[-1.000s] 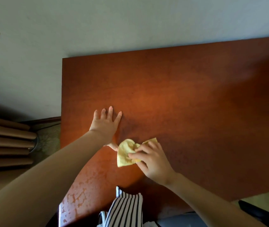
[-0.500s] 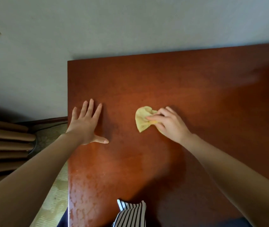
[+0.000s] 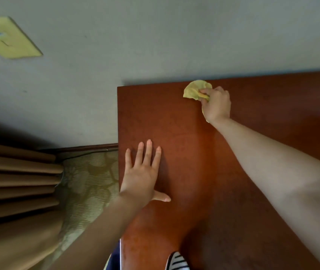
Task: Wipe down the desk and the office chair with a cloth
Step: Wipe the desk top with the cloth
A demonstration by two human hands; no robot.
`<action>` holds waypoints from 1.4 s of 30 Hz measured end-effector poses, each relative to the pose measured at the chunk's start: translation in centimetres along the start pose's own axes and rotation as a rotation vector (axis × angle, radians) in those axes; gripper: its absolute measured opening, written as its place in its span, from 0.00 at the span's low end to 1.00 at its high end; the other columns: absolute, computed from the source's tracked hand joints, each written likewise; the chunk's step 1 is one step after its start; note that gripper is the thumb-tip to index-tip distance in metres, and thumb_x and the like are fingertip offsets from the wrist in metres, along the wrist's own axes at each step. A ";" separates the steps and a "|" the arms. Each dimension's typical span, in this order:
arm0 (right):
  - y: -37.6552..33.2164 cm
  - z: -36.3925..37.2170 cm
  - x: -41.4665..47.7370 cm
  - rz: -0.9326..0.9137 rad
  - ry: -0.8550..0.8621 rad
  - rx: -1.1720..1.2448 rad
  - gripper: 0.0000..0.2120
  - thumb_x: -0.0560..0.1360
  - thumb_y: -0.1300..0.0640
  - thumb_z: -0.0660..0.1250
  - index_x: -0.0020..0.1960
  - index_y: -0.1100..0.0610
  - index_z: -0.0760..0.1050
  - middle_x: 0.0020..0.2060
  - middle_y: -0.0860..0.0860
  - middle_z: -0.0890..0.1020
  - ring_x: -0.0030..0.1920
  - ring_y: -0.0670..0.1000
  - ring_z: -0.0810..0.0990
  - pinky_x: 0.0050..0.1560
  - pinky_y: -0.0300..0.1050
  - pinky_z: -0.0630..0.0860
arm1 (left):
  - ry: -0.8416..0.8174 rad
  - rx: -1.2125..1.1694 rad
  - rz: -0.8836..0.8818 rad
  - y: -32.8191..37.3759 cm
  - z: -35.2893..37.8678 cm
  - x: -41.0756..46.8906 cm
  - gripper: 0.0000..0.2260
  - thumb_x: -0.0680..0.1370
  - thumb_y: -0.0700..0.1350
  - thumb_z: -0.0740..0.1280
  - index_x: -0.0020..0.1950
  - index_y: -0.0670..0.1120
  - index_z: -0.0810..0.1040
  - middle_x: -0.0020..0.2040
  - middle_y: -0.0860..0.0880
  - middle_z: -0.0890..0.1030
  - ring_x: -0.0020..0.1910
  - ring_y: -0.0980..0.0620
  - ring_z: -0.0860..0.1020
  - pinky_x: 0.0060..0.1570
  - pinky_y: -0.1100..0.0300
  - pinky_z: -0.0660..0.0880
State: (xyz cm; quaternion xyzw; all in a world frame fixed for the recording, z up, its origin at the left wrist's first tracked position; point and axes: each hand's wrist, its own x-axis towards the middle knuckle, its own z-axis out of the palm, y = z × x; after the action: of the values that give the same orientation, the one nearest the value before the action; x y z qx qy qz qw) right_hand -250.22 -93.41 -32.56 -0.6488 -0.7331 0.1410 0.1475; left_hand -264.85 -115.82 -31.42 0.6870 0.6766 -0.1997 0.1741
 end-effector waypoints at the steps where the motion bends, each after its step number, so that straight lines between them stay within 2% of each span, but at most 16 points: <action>1: -1.2 0.5 0.6 -0.013 -0.018 -0.015 0.15 0.78 0.56 0.64 0.64 0.50 0.75 0.57 0.58 0.75 0.59 0.60 0.70 0.57 0.55 0.71 | 0.006 -0.012 0.009 -0.1 0.1 0.0 0.59 0.64 0.76 0.61 0.75 0.44 0.30 0.76 0.40 0.32 0.75 0.39 0.35 0.70 0.37 0.37; 5: -6.4 3.0 1.7 -0.082 -0.082 -0.065 0.16 0.79 0.54 0.60 0.67 0.50 0.73 0.62 0.58 0.72 0.62 0.61 0.68 0.58 0.54 0.70 | 0.038 -0.100 0.061 -1.3 0.6 0.1 0.56 0.65 0.75 0.59 0.76 0.46 0.32 0.76 0.42 0.32 0.75 0.41 0.34 0.69 0.37 0.33; 10: -12.9 6.0 1.1 -0.192 -0.143 -0.120 0.17 0.80 0.59 0.58 0.66 0.48 0.73 0.62 0.57 0.72 0.63 0.60 0.67 0.57 0.53 0.70 | 0.117 -0.273 0.117 -3.5 0.8 0.3 0.47 0.71 0.71 0.59 0.77 0.51 0.37 0.78 0.51 0.36 0.76 0.51 0.35 0.69 0.40 0.32; 13: -16.4 7.8 -0.3 -0.303 -0.212 -0.091 0.18 0.80 0.60 0.57 0.67 0.46 0.72 0.63 0.56 0.71 0.63 0.60 0.66 0.58 0.53 0.69 | 0.124 -0.285 0.068 -5.0 1.1 -0.1 0.44 0.73 0.68 0.59 0.77 0.52 0.36 0.77 0.52 0.33 0.75 0.48 0.32 0.69 0.39 0.32; 16: -17.9 8.4 -1.6 -0.402 -0.257 -0.065 0.18 0.80 0.59 0.57 0.67 0.47 0.72 0.61 0.56 0.72 0.61 0.59 0.67 0.58 0.54 0.69 | 0.071 -0.268 0.006 -6.6 1.5 -0.8 0.48 0.72 0.69 0.61 0.76 0.50 0.33 0.75 0.51 0.29 0.73 0.46 0.29 0.68 0.39 0.32; 20: -16.0 7.6 -3.5 -0.597 -0.331 -0.055 0.18 0.80 0.61 0.58 0.66 0.47 0.73 0.56 0.54 0.76 0.56 0.58 0.69 0.55 0.52 0.68 | -0.021 -0.260 -0.032 -8.0 2.0 -2.5 0.56 0.67 0.70 0.66 0.75 0.48 0.30 0.74 0.49 0.28 0.73 0.45 0.28 0.68 0.39 0.32; 25: -12.7 6.3 -10.2 -0.639 -0.333 0.033 0.16 0.78 0.60 0.62 0.63 0.49 0.77 0.52 0.51 0.78 0.51 0.56 0.70 0.48 0.43 0.60 | -0.123 -0.196 -0.092 -8.6 2.2 -5.5 0.60 0.64 0.71 0.68 0.75 0.45 0.31 0.76 0.47 0.31 0.74 0.45 0.31 0.68 0.38 0.33; 36: -7.7 2.5 -27.5 -0.778 -0.440 0.063 0.15 0.77 0.59 0.63 0.62 0.48 0.77 0.53 0.46 0.77 0.53 0.53 0.70 0.54 0.47 0.63 | -0.215 -0.154 -0.219 -3.5 3.0 -15.6 0.60 0.65 0.67 0.71 0.76 0.43 0.32 0.77 0.46 0.36 0.76 0.44 0.36 0.70 0.37 0.38; 42: -3.5 0.0 -36.4 -0.834 -0.473 0.092 0.16 0.77 0.57 0.63 0.62 0.44 0.76 0.53 0.47 0.76 0.55 0.53 0.69 0.58 0.49 0.65 | -0.263 -0.058 -0.218 0.8 4.3 -19.6 0.60 0.65 0.65 0.73 0.76 0.42 0.32 0.77 0.44 0.35 0.75 0.42 0.35 0.70 0.36 0.40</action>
State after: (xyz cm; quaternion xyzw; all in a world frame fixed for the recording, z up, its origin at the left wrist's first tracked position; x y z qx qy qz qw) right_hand -249.23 -129.98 -32.34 -0.2424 -0.9372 0.2459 0.0491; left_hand -264.28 -134.84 -25.15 0.5721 0.7240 -0.2859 0.2584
